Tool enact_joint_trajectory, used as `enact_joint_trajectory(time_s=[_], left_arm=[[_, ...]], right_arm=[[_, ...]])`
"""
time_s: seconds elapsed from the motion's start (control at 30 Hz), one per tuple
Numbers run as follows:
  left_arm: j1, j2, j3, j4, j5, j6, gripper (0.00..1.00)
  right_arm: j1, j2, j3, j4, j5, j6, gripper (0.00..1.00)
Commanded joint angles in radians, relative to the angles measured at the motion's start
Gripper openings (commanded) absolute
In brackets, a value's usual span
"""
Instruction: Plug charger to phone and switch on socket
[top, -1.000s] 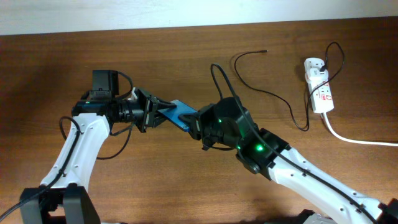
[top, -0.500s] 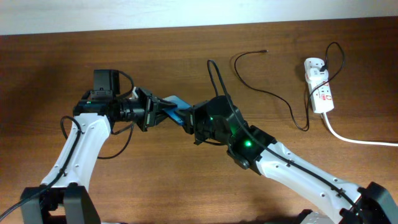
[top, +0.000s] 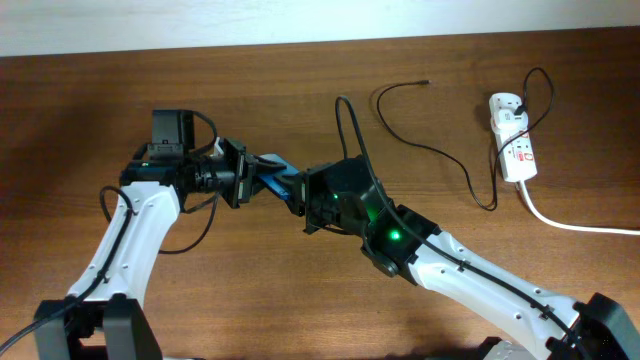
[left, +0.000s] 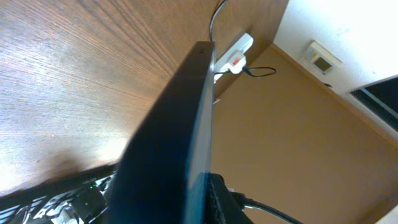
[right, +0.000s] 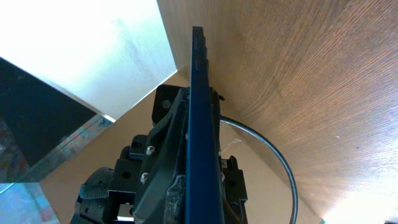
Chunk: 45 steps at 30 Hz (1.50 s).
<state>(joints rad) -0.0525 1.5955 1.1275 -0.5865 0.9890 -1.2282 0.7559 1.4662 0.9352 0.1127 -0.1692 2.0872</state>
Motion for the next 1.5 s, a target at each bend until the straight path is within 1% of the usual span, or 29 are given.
enact_joint_trajectory(time_s=[0.0,0.07,0.1,0.23,0.3,0.33,0.37,0.47,0.5,0.53,0.57,0.63,0.73,0.77,0.8,0.83,0.87,0.9,0.93,1.0,1.03,1.07,1.13,1.23,1.3,1.4,1.47], left_arm=[[-0.016,-0.002,-0.004,-0.008,0.020,0.005,0.00],[-0.016,-0.002,-0.004,-0.008,0.026,0.005,0.00],[-0.016,-0.002,-0.004,-0.008,0.024,0.005,0.00],[-0.004,-0.002,-0.004,0.016,0.003,0.033,0.00],[0.000,-0.002,-0.004,0.048,-0.018,0.057,0.00],[0.001,-0.002,-0.004,0.070,-0.029,0.091,0.00],[0.001,-0.002,-0.004,0.078,-0.037,0.104,0.00],[0.001,0.000,-0.004,0.078,-0.091,0.109,0.00],[0.001,0.000,-0.004,0.079,-0.104,0.109,0.00],[0.001,0.004,-0.004,0.083,-0.106,0.113,0.00],[0.001,0.010,-0.004,0.092,-0.103,0.124,0.00],[0.001,0.031,-0.004,0.106,-0.095,0.127,0.00],[-0.004,0.092,-0.004,0.109,-0.076,0.095,0.00],[-0.006,0.122,-0.004,0.142,-0.045,0.088,0.00],[-0.007,0.154,-0.004,0.207,0.011,0.069,0.00],[-0.009,0.173,-0.004,0.250,0.046,0.047,0.00],[-0.011,0.199,-0.004,0.322,0.088,0.010,0.00],[-0.015,0.235,-0.004,0.417,0.136,-0.034,0.00],[-0.018,0.251,-0.004,0.454,0.151,-0.054,0.00],[-0.029,0.264,-0.004,0.470,0.156,-0.071,0.00],[-0.035,0.264,-0.004,0.471,0.156,-0.070,0.00],[-0.042,0.264,-0.004,0.475,0.156,-0.070,0.00],[-0.044,0.264,-0.004,0.478,0.156,-0.070,0.00],[-0.044,0.264,-0.004,0.478,0.156,-0.069,0.00],[-0.048,0.264,-0.004,0.477,0.156,-0.061,0.00],[-0.068,0.264,-0.004,0.478,0.156,-0.058,0.00],[-0.072,0.264,-0.004,0.478,0.156,-0.058,0.00]], right_arm=[[0.009,0.005,0.013,-0.019,0.015,-0.066,0.19],[0.009,0.005,0.013,-0.022,0.017,-0.082,0.25],[0.008,0.005,0.013,-0.023,0.017,-0.119,0.25],[-0.013,0.005,0.013,-0.056,0.028,-0.167,0.44],[-0.045,0.005,0.013,-0.080,0.032,-0.263,0.47],[-0.075,0.005,0.013,-0.088,0.032,-0.352,0.51],[-0.092,0.005,0.013,-0.090,0.031,-0.399,0.56],[-0.174,0.005,0.013,-0.099,0.049,-0.668,0.83],[-0.196,0.005,0.013,-0.111,0.062,-0.742,0.86],[-0.221,0.005,0.013,-0.147,0.100,-0.788,0.92],[-0.238,0.005,0.013,-0.183,0.134,-0.800,0.98],[-0.275,0.005,0.013,-0.252,0.187,-0.800,0.98],[-0.327,0.005,0.013,-0.270,0.206,-0.800,0.98],[-0.335,0.005,0.013,-0.272,0.246,-0.800,0.98],[-0.343,0.007,0.013,-0.284,0.305,-0.801,0.98],[-0.349,0.007,0.013,-0.289,0.335,-0.801,0.96],[-0.360,0.006,0.013,-0.282,0.347,-0.827,0.88],[-0.378,0.006,0.013,-0.254,0.343,-0.892,0.78],[-0.395,0.006,0.019,-0.252,0.341,-0.898,0.76],[-0.433,0.006,0.046,-0.277,0.324,-0.902,0.71],[-0.472,0.006,0.093,-0.344,0.294,-0.903,0.68],[-0.503,0.006,0.141,-0.410,0.286,-0.906,0.68],[-0.540,0.010,0.211,-0.473,0.286,-0.929,0.68],[-0.580,0.053,0.303,-0.518,0.285,-0.928,0.68],[-0.597,0.117,0.360,-0.529,0.282,-0.928,0.68],[-0.614,0.249,0.433,-0.492,0.282,-0.922,0.68],[-0.628,0.344,0.465,-0.459,0.278,-0.878,0.68]])
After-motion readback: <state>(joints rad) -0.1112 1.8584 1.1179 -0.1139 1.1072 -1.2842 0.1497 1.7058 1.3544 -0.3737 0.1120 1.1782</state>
